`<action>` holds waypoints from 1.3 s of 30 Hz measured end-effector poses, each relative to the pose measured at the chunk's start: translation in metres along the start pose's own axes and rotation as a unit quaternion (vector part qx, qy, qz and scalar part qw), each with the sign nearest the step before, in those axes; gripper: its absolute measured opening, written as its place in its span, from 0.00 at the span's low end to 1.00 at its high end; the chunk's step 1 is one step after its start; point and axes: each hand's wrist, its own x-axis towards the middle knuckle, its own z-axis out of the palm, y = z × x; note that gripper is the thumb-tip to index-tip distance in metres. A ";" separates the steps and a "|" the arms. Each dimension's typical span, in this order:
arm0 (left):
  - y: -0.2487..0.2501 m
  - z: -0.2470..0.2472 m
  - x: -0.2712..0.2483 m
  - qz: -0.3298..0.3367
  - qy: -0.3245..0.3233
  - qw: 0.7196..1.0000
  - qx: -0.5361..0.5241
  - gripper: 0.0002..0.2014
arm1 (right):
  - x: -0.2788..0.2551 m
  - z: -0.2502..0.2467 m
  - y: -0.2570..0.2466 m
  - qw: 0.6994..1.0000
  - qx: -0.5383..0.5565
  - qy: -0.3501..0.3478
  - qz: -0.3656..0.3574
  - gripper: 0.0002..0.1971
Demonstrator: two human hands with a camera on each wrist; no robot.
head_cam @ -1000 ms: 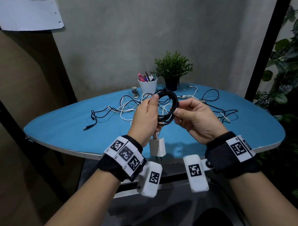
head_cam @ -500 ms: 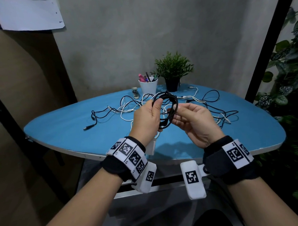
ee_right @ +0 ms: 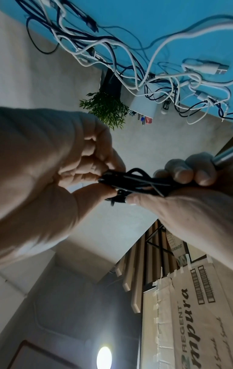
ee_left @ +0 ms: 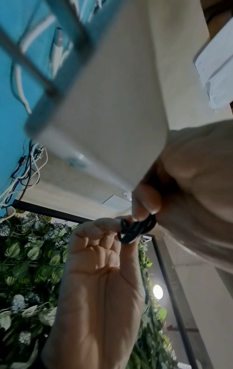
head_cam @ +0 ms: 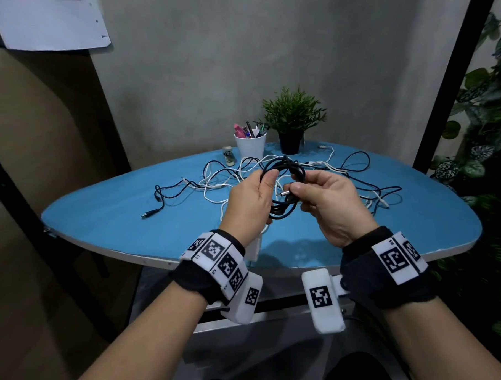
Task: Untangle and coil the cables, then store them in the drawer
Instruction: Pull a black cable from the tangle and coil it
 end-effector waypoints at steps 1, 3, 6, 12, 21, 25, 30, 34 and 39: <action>-0.002 -0.001 0.000 -0.006 -0.008 1.000 -0.007 0.18 | 0.000 0.000 -0.001 1.000 -0.009 -0.006 0.000 0.07; -0.006 -0.003 0.002 -0.011 -0.016 1.000 -0.013 0.20 | -0.001 -0.001 -0.002 0.999 0.013 -0.031 0.002 0.07; -0.009 -0.006 0.005 0.003 -0.012 1.000 0.001 0.22 | -0.004 -0.001 -0.004 0.995 0.062 -0.073 0.007 0.09; -0.013 -0.009 0.005 -0.017 -0.042 0.996 -0.079 0.18 | -0.001 -0.002 -0.006 0.995 0.068 -0.070 0.023 0.10; -0.033 -0.029 -0.002 -0.036 -0.120 0.988 -0.092 0.06 | 0.008 -0.009 -0.016 0.993 0.112 -0.012 0.028 0.09; -0.036 -0.036 -0.004 -0.006 -0.146 0.988 0.058 0.06 | 0.008 -0.007 -0.019 0.994 0.104 -0.013 0.035 0.09; -0.033 -0.034 -0.012 0.015 -0.181 0.970 0.159 0.07 | 0.009 -0.007 -0.021 0.993 0.110 -0.021 0.047 0.09; -0.033 -0.024 -0.019 0.012 -0.194 0.973 0.122 0.11 | 0.009 -0.006 -0.022 0.994 0.094 -0.023 0.046 0.09; -0.036 -0.016 -0.020 0.010 -0.167 0.980 0.109 0.04 | 0.009 -0.004 -0.023 0.993 0.098 -0.029 0.056 0.08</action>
